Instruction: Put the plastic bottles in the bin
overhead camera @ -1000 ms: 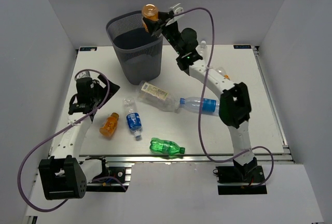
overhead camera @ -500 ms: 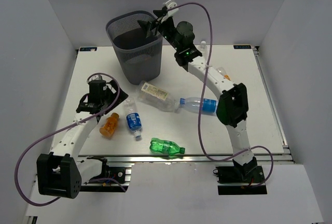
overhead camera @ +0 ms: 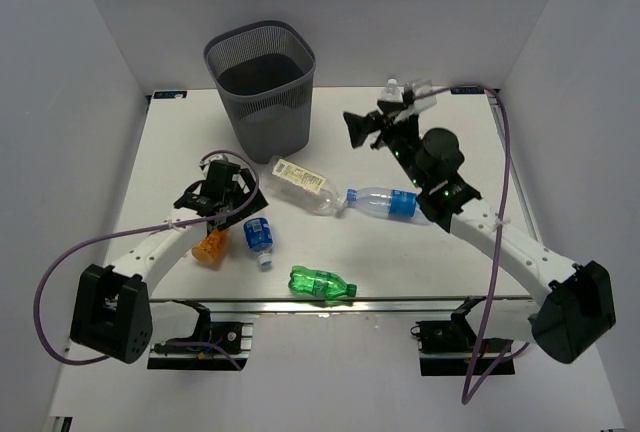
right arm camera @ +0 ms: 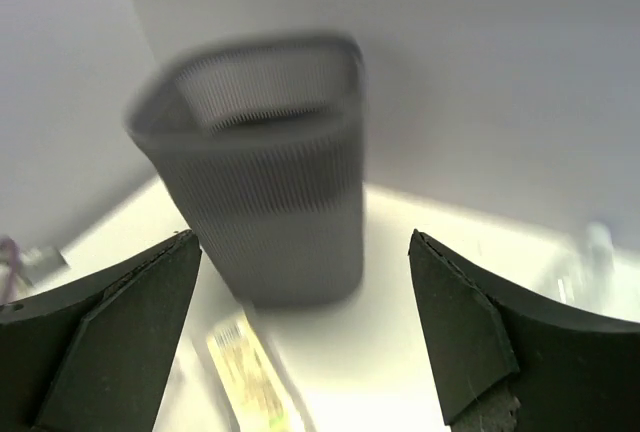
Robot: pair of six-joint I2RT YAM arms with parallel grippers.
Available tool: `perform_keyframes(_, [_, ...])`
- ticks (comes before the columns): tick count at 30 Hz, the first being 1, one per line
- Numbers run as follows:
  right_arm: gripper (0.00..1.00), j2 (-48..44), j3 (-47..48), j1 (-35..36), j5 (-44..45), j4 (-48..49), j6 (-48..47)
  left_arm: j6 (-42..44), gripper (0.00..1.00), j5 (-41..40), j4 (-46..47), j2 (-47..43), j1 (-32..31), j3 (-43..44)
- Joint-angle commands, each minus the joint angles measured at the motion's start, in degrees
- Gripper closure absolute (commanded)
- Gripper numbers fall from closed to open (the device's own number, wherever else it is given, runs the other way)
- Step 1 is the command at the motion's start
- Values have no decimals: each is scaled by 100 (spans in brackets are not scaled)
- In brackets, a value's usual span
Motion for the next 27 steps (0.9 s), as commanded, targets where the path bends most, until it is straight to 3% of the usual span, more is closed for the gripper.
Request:
perform_keyframes(1, [11, -388, -1149, -170, 940, -67, 575, -96, 2, -472, -126, 156, -322, 191])
perform_keyframes(8, [11, -1398, -2304, -408, 2019, -640, 927, -167, 2, -756, -66, 656, -639, 235])
perform_keyframes(11, [11, -1776, -2480, -592, 2048, -762, 989, -219, 2, -835, -48, 859, -771, 305])
perform_keyframes(13, [11, -1935, -2542, -636, 2074, -798, 980, -254, 10, -844, -13, 1027, -841, 349])
perform_keyframes(19, [11, -2331, -2718, -681, 2591, -1027, 954, -281, 48, -1072, -302, 1063, -920, 569])
perform_keyframes(27, [11, -2718, -2780, -698, 3076, -1255, 314, -491, 67, -1643, -1058, 71, -920, 1140])
